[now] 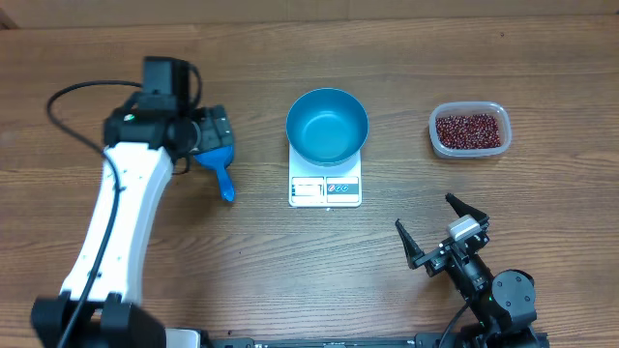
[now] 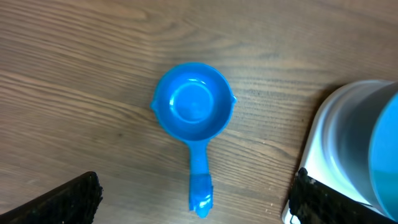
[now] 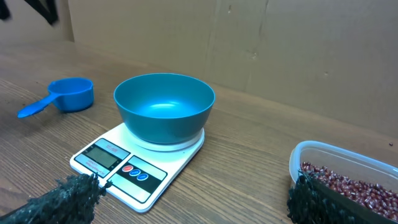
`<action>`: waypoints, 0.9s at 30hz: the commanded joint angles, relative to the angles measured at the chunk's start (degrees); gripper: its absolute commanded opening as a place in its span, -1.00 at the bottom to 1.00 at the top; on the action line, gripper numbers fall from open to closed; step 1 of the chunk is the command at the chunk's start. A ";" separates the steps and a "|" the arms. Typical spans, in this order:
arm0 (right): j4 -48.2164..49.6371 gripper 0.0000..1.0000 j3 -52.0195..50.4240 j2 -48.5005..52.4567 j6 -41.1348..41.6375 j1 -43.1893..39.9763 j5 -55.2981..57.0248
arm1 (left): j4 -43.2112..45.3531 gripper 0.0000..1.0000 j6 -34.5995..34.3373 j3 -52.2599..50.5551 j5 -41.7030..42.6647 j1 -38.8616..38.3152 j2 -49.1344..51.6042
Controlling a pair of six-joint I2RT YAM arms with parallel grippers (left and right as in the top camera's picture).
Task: Scoop item into bowl and weigh 150g on scale
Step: 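Lower the left gripper and grasp the blue scoop's handle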
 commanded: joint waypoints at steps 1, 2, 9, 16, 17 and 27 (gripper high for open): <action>0.33 1.00 0.07 -0.48 0.44 -0.24 0.42 | 1.18 0.99 -3.67 1.29 -2.03 -1.53 5.09; 0.33 1.00 0.07 -0.48 0.44 -0.24 0.42 | 1.79 1.00 -4.76 1.29 -1.49 -1.57 7.28; 0.33 1.00 0.07 -0.48 0.44 -0.24 0.42 | 0.72 1.00 -10.51 1.29 -1.27 -1.55 15.23; 0.33 1.00 0.07 -0.48 0.44 -0.24 0.42 | -0.09 0.98 -11.02 1.29 -0.11 -1.55 18.43; 0.33 1.00 0.07 -0.48 0.44 -0.24 0.42 | -0.22 0.99 -11.10 1.29 -0.13 -1.55 18.45; 0.33 1.00 0.07 -0.48 0.44 -0.24 0.42 | 0.02 0.93 -11.06 1.22 -0.15 -1.55 19.28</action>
